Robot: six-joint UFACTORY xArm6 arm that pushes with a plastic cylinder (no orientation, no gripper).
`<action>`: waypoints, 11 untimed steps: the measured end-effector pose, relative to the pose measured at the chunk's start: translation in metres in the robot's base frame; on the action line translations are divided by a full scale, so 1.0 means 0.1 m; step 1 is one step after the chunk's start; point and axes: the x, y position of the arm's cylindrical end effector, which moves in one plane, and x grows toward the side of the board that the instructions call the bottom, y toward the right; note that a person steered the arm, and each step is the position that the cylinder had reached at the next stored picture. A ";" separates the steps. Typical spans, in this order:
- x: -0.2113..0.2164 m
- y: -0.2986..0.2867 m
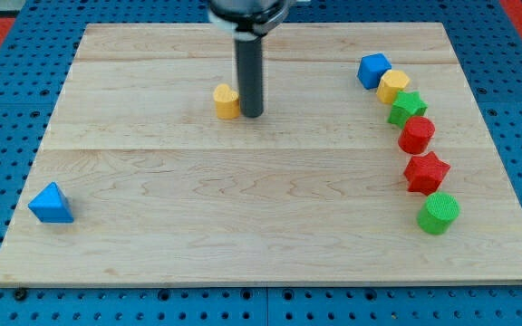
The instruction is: Push the yellow heart diagonally above the blue cube
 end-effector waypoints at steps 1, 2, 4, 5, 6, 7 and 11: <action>-0.02 0.03; 0.37 0.00; -0.21 -0.62; -0.49 -0.13; -0.62 -0.02; -0.48 -0.38; -0.97 0.66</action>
